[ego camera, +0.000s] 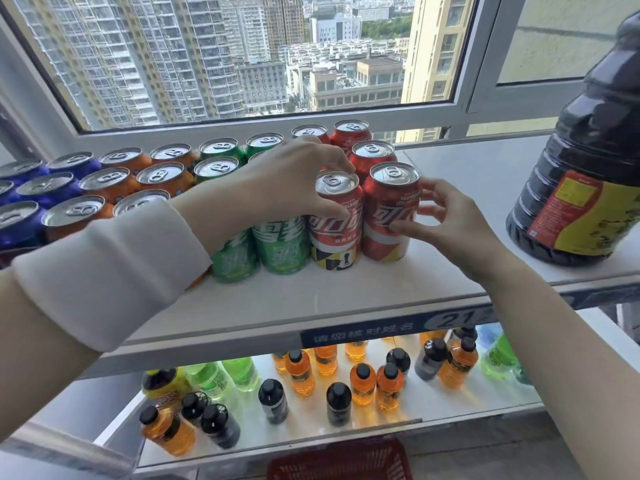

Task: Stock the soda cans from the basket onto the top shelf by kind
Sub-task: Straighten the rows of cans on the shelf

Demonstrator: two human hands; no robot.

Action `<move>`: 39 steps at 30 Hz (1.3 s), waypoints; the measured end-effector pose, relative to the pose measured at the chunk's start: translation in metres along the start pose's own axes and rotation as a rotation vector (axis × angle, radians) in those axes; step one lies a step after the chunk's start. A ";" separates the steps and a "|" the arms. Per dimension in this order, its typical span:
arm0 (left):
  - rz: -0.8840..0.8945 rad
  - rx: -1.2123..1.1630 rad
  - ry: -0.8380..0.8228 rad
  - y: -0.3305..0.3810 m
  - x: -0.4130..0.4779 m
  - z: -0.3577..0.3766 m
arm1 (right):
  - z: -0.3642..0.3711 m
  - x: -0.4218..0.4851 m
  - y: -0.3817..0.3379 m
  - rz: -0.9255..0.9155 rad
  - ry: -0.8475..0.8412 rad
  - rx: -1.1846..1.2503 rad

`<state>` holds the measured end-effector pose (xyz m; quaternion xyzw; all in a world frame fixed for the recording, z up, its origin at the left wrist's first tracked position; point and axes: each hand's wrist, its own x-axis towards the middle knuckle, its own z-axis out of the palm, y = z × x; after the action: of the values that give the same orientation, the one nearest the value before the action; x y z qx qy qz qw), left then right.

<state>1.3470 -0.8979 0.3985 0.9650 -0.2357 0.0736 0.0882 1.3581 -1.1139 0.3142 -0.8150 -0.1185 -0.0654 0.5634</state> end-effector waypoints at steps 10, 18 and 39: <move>-0.068 -0.046 0.107 -0.032 0.037 -0.035 | -0.023 0.060 -0.057 -0.045 0.038 -0.122; -0.208 0.067 -0.200 -0.073 0.104 -0.020 | 0.017 0.157 -0.085 -0.078 -0.251 -0.865; -0.139 -0.019 -0.154 -0.076 0.117 -0.012 | 0.015 0.175 -0.081 -0.038 -0.367 -0.684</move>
<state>1.4842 -0.8806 0.4218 0.9810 -0.1748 -0.0094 0.0837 1.5051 -1.0519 0.4243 -0.9516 -0.2038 0.0351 0.2273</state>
